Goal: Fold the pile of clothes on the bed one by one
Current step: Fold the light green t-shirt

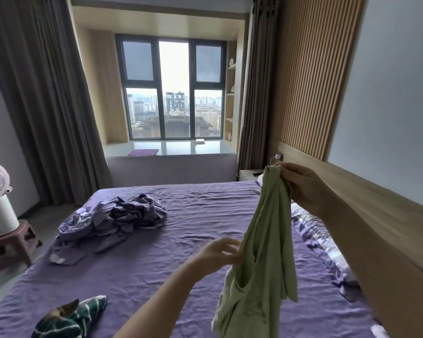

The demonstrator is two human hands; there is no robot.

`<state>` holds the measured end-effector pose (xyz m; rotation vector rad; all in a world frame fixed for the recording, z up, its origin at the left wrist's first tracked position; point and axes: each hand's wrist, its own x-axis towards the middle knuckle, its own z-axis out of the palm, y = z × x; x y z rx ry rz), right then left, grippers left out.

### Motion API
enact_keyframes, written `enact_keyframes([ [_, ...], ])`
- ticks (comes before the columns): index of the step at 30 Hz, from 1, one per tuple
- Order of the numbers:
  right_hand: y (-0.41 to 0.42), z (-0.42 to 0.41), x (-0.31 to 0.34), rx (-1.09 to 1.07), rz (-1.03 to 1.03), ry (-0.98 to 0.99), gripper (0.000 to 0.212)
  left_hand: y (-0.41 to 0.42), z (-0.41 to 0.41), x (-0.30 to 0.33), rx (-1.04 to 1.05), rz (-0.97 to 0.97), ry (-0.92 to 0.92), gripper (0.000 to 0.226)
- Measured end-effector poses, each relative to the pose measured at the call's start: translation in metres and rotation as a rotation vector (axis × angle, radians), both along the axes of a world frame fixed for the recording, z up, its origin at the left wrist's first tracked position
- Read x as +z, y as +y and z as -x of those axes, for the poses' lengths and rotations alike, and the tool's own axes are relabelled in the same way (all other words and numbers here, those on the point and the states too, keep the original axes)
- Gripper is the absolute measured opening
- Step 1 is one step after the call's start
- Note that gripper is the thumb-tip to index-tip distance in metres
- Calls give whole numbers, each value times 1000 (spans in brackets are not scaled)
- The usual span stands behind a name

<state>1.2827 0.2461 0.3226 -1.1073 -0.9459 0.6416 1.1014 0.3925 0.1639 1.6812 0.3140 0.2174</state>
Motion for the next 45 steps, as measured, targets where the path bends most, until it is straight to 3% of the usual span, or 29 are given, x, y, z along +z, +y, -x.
enact_keyframes([
  [3,-3,-6,-1,50,12,-3,19,-10,-16,-6,91,-18,-24,17],
  [7,-11,-15,-9,-50,59,-115,17,-3,-21,-9,230,-223,32,9],
  [13,-27,-29,-51,-224,203,-215,14,24,3,19,434,-496,-5,29],
  [15,-33,-35,-62,-222,257,-182,14,29,9,32,471,-480,-53,25],
  [19,-40,-48,-72,-150,307,-112,18,41,18,54,499,-492,-79,41],
  [24,-39,-60,-73,-58,301,-53,22,52,34,86,460,-489,-46,28],
  [28,-27,-56,-75,-121,232,-15,28,49,48,105,480,-502,-4,34],
  [33,-27,-51,-67,-76,214,-238,17,45,63,119,544,-640,38,44],
  [37,-23,-55,-57,-50,273,-420,10,46,89,131,456,-614,94,56],
  [41,-16,-52,-48,-137,147,-308,4,43,110,140,360,-742,200,49],
  [45,-10,-39,-39,-130,113,-46,15,40,123,148,287,-830,335,38],
])
